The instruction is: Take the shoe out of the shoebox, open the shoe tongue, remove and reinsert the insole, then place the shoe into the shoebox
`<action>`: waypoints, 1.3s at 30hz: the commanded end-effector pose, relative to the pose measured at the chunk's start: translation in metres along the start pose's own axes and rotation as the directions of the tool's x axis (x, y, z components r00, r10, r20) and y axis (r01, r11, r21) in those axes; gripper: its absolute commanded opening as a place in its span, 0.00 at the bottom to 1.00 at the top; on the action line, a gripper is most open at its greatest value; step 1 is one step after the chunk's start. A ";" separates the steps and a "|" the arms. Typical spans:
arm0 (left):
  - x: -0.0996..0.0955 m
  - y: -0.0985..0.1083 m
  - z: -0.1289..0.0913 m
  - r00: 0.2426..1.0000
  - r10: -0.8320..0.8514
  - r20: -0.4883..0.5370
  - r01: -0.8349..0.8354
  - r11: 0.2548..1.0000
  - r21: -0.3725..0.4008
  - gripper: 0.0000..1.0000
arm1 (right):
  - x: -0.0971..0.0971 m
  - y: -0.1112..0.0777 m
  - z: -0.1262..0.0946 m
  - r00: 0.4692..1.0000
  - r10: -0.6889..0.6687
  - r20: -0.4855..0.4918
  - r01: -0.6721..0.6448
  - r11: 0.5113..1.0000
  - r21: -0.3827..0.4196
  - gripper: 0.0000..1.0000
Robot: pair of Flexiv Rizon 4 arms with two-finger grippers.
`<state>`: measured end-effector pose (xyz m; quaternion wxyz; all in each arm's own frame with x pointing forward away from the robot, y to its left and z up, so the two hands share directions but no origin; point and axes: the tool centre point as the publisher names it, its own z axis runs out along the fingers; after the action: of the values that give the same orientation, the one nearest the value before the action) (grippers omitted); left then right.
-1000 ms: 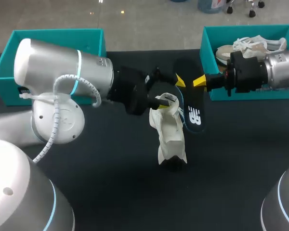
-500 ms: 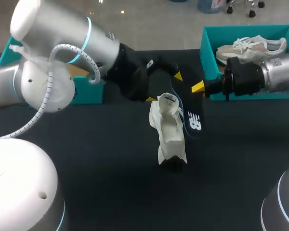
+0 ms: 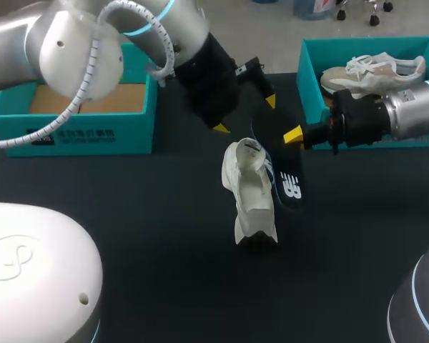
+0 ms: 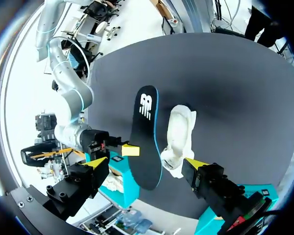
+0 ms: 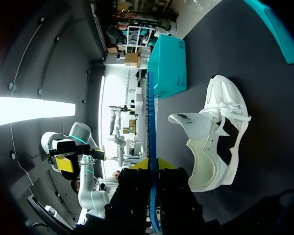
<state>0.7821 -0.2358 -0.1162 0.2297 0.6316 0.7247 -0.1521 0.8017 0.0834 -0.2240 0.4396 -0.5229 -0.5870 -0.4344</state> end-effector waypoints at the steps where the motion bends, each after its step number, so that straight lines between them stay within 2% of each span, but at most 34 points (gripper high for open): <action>1: -0.009 0.001 0.003 0.923 0.002 -0.386 0.001 1.000 0.010 1.00 | -0.001 0.001 -0.001 1.000 -0.002 0.001 0.002 1.000 0.009 0.00; 5: -0.008 0.002 0.005 0.893 0.014 -0.451 -0.022 1.000 -0.011 1.00 | -0.003 0.001 -0.001 1.000 -0.007 0.008 0.007 1.000 0.021 0.00; 11: 0.000 0.001 0.008 0.844 0.069 -0.532 -0.061 0.998 0.032 1.00 | -0.003 0.000 -0.001 1.000 -0.014 0.020 0.013 0.999 0.040 0.00; 22: 0.007 0.004 0.020 0.853 0.029 -0.520 -0.033 0.999 0.002 1.00 | -0.002 0.000 0.000 0.999 -0.018 0.028 0.017 0.999 0.051 0.00; 39: 0.008 0.003 0.024 0.855 0.049 -0.517 -0.047 0.999 0.017 1.00 | -0.003 -0.003 0.004 0.999 -0.010 0.041 0.008 0.998 0.064 0.00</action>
<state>0.7877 -0.2422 -0.1386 0.0272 0.6670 0.7440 0.0292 0.7976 0.0845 -0.2291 0.4421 -0.5143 -0.6101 -0.4096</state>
